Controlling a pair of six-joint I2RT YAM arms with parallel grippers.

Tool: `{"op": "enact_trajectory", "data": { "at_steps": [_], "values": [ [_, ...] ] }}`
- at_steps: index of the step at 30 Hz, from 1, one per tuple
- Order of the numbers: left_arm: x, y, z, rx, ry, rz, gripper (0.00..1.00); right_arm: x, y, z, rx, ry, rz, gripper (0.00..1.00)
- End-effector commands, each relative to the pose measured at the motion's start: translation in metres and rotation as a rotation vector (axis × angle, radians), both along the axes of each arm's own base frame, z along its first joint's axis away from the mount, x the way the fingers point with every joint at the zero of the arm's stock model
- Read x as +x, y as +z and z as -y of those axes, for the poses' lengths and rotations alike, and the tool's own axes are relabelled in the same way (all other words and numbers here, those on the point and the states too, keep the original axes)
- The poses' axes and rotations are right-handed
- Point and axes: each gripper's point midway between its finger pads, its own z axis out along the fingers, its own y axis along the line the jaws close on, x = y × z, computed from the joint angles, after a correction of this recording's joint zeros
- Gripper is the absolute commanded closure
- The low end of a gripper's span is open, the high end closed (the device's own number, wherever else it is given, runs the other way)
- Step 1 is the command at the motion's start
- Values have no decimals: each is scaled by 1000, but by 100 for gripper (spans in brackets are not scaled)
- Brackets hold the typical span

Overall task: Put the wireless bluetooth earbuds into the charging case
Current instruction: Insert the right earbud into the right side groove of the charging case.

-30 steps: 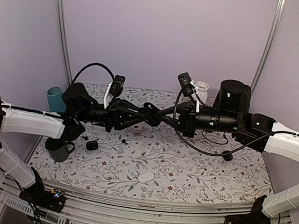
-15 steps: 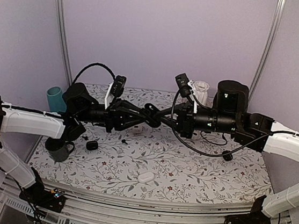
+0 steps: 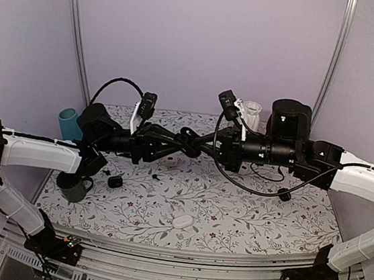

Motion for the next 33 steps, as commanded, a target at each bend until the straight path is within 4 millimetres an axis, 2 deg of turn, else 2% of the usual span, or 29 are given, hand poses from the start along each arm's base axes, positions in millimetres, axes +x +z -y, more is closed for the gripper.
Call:
{"op": "enact_trajectory", "data": {
  "at_steps": [1,25,33],
  "values": [
    [-16,33,-3,-94,-33,85,100,2,-15,-5,-66,-16,-7,95],
    [-17,33,-7,-106,-22,90,100,2,-17,-5,-95,-32,-4,85],
    [-12,30,-9,-96,23,94,100,2,-8,-2,-74,-43,3,82]
  ]
}}
